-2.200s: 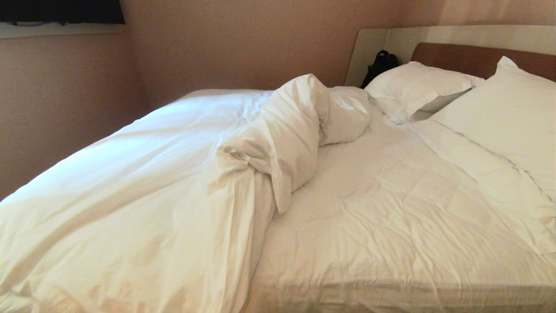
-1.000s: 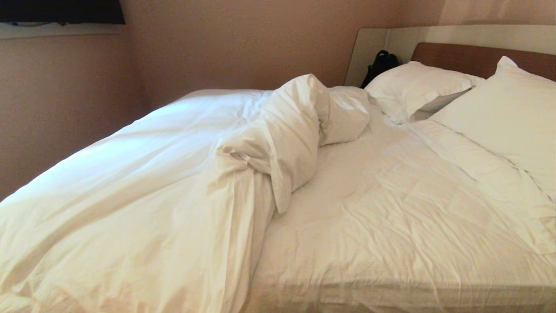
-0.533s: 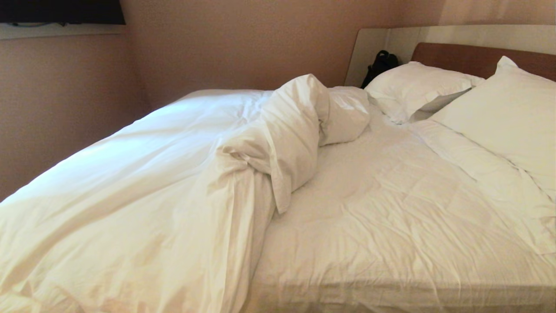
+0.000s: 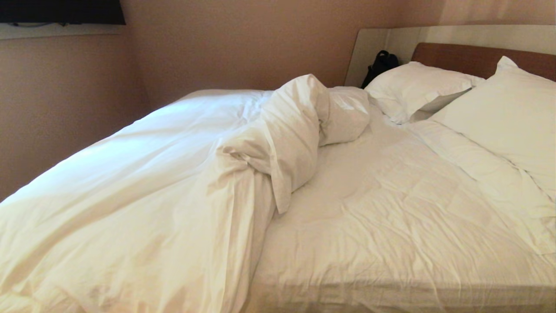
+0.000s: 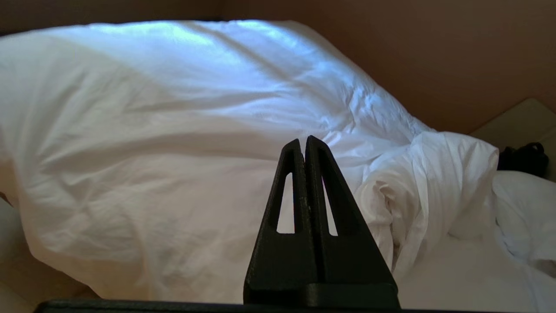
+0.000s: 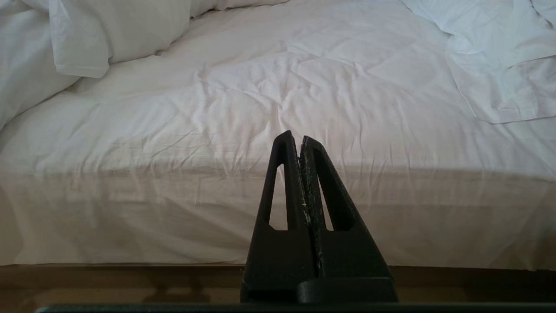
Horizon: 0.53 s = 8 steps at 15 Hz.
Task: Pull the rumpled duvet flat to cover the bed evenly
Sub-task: Hold the folded corner of the quilt
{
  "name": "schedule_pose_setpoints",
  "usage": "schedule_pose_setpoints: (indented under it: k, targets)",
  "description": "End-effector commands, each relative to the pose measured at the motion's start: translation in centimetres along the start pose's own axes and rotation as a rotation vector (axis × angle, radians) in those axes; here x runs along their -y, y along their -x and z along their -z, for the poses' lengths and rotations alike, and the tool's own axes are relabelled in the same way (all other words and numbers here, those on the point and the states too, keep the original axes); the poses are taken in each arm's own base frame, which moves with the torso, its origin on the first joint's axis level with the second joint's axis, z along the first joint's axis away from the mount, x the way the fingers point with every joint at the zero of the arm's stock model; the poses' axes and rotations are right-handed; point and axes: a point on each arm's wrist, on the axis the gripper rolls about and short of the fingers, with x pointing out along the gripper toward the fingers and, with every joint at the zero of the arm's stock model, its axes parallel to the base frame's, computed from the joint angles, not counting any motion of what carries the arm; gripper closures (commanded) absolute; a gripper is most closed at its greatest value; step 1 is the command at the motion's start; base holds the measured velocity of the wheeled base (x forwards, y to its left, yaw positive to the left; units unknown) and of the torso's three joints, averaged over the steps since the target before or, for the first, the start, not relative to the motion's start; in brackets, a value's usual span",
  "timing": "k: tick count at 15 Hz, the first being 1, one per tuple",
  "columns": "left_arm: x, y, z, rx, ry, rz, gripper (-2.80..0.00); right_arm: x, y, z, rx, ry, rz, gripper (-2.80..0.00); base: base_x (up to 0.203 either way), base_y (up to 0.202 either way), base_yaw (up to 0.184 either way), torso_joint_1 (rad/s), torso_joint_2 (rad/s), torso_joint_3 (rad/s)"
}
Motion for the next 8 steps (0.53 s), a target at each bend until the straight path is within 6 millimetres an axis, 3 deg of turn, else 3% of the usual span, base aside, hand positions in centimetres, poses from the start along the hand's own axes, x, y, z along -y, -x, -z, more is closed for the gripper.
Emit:
schedule_pose_setpoints:
  k: [1,4,8]
  targets:
    - [1.1,2.1,-0.4,0.044,-0.027,0.069,0.00,0.0,0.0,0.0,-0.001,0.000,0.000,0.00,0.000,0.000,0.000,0.000,0.00,0.000]
    - [0.7,4.7,-0.6,0.125,-0.148,0.063,0.00,0.0,0.0,0.0,-0.001,0.000,0.000,0.00,0.000,0.000,0.000,0.000,0.00,0.000]
    - [-2.1,6.8,0.6,0.181,-0.376,-0.021,0.00,0.0,0.0,0.0,-0.001,0.000,0.000,0.00,0.000,0.000,0.000,0.000,0.00,0.000]
